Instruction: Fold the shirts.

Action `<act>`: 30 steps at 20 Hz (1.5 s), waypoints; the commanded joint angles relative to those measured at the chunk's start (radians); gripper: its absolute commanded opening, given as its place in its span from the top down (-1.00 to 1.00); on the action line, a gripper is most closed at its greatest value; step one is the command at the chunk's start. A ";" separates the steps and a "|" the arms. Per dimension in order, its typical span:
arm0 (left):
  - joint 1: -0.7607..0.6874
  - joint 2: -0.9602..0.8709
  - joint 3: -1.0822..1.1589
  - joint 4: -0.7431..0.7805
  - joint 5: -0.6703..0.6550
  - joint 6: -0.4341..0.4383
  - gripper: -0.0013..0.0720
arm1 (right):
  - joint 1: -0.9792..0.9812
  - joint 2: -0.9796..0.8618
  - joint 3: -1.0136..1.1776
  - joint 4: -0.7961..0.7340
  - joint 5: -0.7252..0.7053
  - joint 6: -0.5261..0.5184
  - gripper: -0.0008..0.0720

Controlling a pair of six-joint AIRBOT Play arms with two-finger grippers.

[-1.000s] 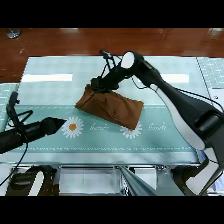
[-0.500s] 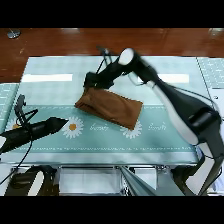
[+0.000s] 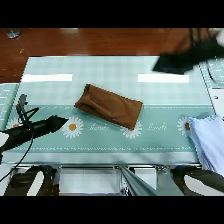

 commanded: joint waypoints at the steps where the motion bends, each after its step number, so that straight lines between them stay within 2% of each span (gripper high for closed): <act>1: 0.001 -0.002 0.000 0.000 0.000 0.001 0.89 | -0.070 0.302 -0.627 0.026 -0.418 0.232 -0.74; 3: 0.000 -0.006 0.000 0.000 0.009 0.000 0.89 | -0.006 0.339 -0.879 0.325 -0.583 0.140 -0.74; 4: 0.000 -0.005 0.000 0.000 0.020 0.000 0.89 | 0.019 0.325 -0.938 0.410 -0.609 0.099 -0.74; 7: 0.000 -0.005 0.000 0.000 0.030 0.000 0.89 | 0.029 0.223 -0.948 0.469 -0.528 0.005 -0.74; 11: 0.000 -0.005 0.000 0.000 0.034 0.000 0.89 | 0.030 0.079 -0.894 0.721 -0.509 -0.211 -0.73; 14: 0.000 -0.005 0.000 0.004 0.065 0.000 0.89 | 0.074 -0.063 -0.805 0.819 -0.443 -0.304 -0.73; 18: 0.000 -0.005 0.000 0.004 0.076 0.000 0.89 | 0.138 -0.231 -0.631 0.830 -0.410 -0.301 -0.71; 19: 0.000 -0.005 0.000 0.004 0.077 0.000 0.89 | 0.150 -0.270 -0.577 0.829 -0.395 -0.290 -0.51; 20: 0.000 -0.005 0.000 0.004 0.081 0.000 0.89 | 0.161 -0.304 -0.523 0.816 -0.369 -0.290 0.12; 21: 0.000 -0.005 0.000 0.004 0.083 0.000 0.89 | 0.170 -0.326 -0.474 0.795 -0.342 -0.304 0.92; 22: 0.000 -0.005 0.000 0.004 0.083 0.000 0.89 | 0.179 -0.335 -0.420 0.761 -0.317 -0.320 0.89; 24: 0.000 -0.005 0.000 0.004 0.083 0.000 0.89 | 0.185 -0.325 -0.298 0.669 -0.261 -0.288 0.89; 27: 0.000 -0.005 0.000 0.004 0.082 0.000 0.89 | 0.184 -0.285 -0.071 0.455 -0.168 -0.173 0.89; 30: 0.000 -0.005 0.000 0.004 0.082 0.000 0.89 | 0.169 -0.241 0.183 0.266 -0.017 -0.074 0.89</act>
